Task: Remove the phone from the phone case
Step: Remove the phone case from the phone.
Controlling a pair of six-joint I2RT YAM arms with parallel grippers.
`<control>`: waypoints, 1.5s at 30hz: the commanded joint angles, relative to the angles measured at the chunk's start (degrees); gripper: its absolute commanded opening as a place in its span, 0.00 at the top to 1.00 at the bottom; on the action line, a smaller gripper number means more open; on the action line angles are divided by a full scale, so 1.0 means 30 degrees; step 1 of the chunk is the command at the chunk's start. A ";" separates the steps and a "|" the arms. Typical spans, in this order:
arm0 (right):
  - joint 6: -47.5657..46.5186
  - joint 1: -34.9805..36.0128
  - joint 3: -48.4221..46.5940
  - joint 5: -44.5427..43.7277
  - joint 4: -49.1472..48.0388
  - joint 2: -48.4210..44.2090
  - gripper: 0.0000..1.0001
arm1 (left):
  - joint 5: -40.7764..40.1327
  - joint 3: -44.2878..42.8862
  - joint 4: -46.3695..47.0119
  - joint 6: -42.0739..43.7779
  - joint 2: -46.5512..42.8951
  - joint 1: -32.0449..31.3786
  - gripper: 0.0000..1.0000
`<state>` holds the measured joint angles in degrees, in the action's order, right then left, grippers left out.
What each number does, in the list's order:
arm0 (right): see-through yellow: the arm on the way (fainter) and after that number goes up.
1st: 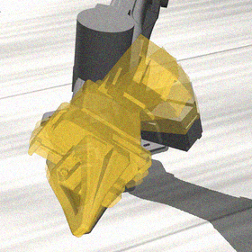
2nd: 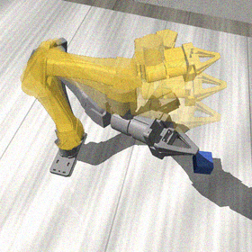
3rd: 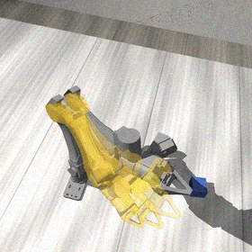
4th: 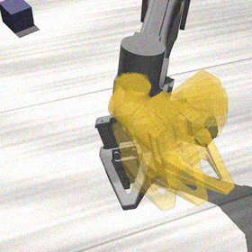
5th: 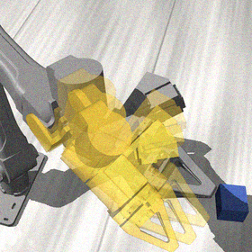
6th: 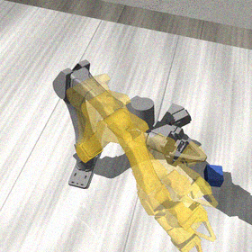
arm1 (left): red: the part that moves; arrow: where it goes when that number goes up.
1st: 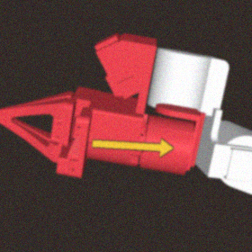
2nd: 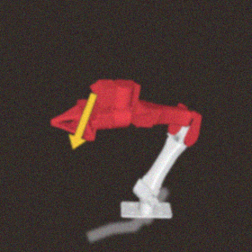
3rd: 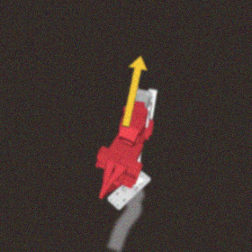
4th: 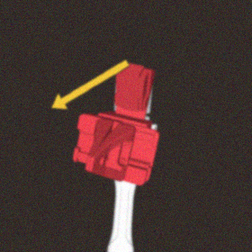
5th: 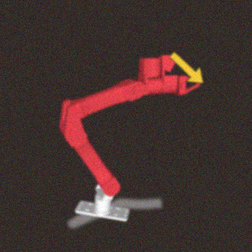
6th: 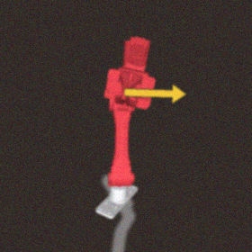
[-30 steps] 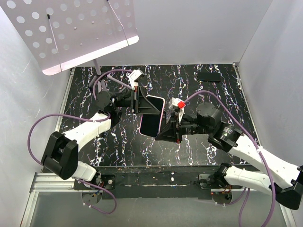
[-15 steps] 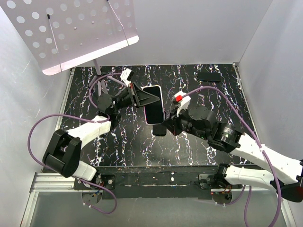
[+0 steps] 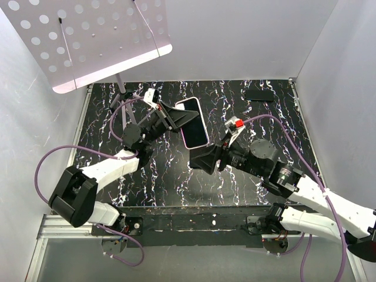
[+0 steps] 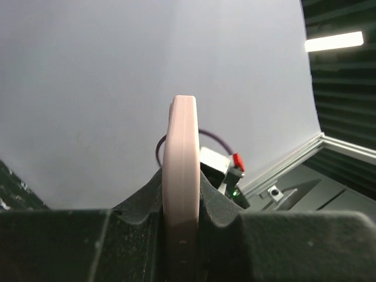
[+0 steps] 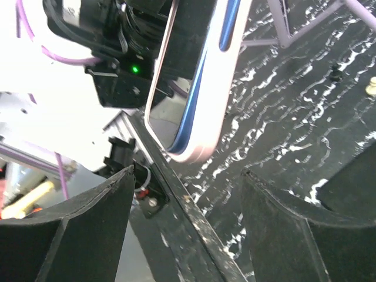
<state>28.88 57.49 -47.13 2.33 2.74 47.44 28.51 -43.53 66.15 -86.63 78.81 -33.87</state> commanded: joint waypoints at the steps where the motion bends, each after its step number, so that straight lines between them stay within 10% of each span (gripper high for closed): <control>1: 0.3200 -0.0034 0.1178 -0.0103 -0.6587 -0.0053 0.22 | -0.3231 0.0007 0.3229 -0.1150 0.0097 -0.0253 1.00; 19: 0.3616 -0.0063 0.0888 -0.2769 -0.8473 0.1705 0.50 | -0.4113 -0.0578 0.4844 -0.1680 0.0714 -0.0986 1.00; 27: 0.1162 -0.0063 0.1238 -0.3061 -0.8443 0.1853 0.98 | -0.3997 -0.0374 0.4552 -0.2439 0.0392 -0.1016 1.00; 45: -1.5133 -0.0093 0.1738 -0.6929 -0.7302 0.3522 0.99 | 0.0661 -0.0139 0.1739 -0.6250 -0.0897 -0.1221 1.00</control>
<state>1.74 60.31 -41.41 -3.20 -24.64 55.05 22.02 -43.53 69.91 -100.29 81.69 -35.14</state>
